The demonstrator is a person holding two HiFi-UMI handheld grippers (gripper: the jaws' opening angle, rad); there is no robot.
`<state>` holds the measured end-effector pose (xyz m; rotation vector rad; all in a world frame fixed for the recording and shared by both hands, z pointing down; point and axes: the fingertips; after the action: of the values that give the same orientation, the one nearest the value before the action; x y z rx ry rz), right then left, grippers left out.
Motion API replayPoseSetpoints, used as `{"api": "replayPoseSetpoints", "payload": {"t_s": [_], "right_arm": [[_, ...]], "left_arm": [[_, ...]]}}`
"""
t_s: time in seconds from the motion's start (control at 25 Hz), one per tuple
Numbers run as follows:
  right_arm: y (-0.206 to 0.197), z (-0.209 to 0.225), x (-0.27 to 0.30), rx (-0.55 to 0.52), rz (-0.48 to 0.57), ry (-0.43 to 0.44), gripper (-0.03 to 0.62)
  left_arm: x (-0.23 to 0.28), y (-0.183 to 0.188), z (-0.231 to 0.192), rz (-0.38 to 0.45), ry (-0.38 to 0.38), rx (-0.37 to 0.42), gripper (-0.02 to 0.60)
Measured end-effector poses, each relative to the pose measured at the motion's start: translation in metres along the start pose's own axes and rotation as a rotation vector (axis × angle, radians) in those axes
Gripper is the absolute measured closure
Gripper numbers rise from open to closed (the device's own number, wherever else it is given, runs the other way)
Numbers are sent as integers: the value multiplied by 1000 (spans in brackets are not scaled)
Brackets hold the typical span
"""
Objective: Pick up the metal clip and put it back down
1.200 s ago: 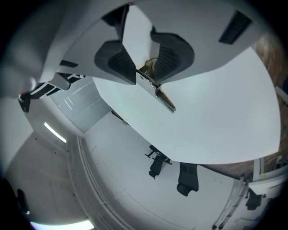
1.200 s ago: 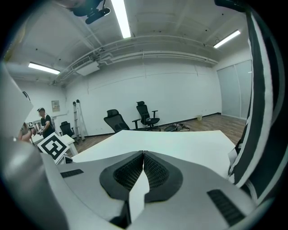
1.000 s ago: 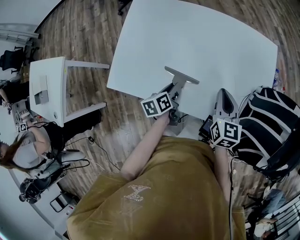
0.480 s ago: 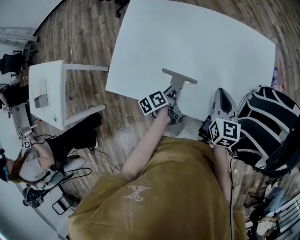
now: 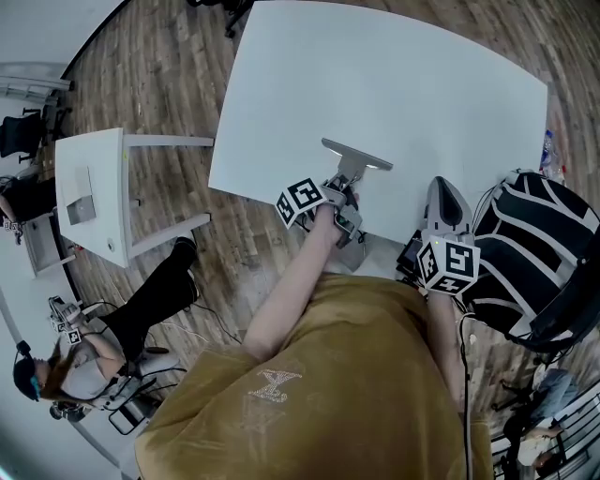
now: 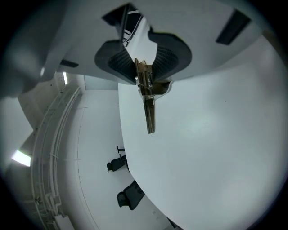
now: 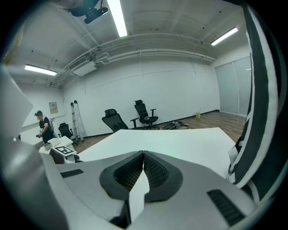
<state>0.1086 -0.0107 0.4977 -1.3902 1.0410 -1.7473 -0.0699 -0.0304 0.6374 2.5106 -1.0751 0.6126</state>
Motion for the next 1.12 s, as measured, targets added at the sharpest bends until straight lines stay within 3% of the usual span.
{"api": "replayPoseSetpoints", "payload": {"t_s": [0.24,0.76,1.12], "right_arm": [[-2,1,1,7,-7,-3,585],[0,0,-6,20,6,-12,585],[13,5,-12,43,49,-31,585]], "left_arm": [[4,-1,1,-30,-27,-63,482],[-1,-9,2,-74,-13,-37,498],[-5,-11,22,-89,-70,-24,500]]}}
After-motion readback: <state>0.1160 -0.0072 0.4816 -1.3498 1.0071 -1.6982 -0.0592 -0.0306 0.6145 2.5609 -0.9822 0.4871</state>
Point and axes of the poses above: the fingertips, and each gripper's own axes: x forward along the fingers, z to its right, y out of its top, and after that the axes turned 6 degrees about -x, right-handed
